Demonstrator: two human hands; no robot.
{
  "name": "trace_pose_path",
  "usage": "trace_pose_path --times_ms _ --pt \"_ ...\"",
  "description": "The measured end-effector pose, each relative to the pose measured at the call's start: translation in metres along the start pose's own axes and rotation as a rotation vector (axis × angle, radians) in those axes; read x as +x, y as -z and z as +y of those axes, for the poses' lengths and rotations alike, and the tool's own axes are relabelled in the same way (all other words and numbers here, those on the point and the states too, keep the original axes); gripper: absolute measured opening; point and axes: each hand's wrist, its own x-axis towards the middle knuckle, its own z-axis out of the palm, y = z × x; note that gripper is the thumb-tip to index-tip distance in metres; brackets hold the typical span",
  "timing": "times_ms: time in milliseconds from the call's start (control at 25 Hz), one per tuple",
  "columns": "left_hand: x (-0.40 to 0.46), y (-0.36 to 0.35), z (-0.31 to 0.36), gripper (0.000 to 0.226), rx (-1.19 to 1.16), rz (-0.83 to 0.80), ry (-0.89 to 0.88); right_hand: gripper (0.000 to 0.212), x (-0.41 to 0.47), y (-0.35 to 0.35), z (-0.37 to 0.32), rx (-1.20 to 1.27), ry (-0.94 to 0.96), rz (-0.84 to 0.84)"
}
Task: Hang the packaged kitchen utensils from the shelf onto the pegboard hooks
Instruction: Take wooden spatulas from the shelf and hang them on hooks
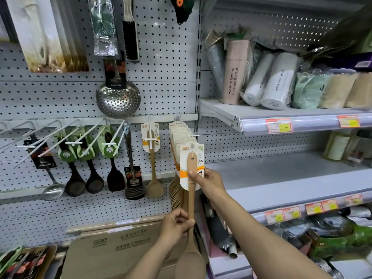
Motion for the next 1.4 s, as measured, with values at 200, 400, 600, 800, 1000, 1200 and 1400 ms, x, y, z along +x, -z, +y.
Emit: trace_pose_path --times_ms 200,400,600,800,1000,1200,1400 --pt "0.011 -0.001 -0.006 0.017 -0.007 -0.002 0.007 0.017 0.009 -0.003 0.001 -0.030 -0.011 -0.065" --pt "0.028 0.000 -0.009 0.016 0.041 0.029 0.004 0.022 0.018 0.003 0.007 -0.047 -0.027 -0.171" --pt "0.051 -0.001 -0.006 0.021 0.128 0.053 0.002 0.024 0.033 0.006 0.013 -0.084 -0.033 -0.191" --pt "0.081 0.001 -0.006 0.024 0.213 0.058 -0.013 0.024 0.051 0.004 0.017 -0.135 -0.045 -0.173" --pt "0.101 -0.001 -0.010 0.020 0.232 0.060 -0.031 0.026 0.057 0.008 0.021 -0.127 -0.032 -0.182" --pt "0.113 -0.006 -0.009 0.013 0.249 0.037 -0.061 0.023 0.059 0.012 0.016 -0.142 -0.036 -0.180" --pt "0.117 -0.008 -0.011 0.011 0.239 0.018 -0.062 0.029 0.056 0.010 0.018 -0.076 -0.085 -0.132"
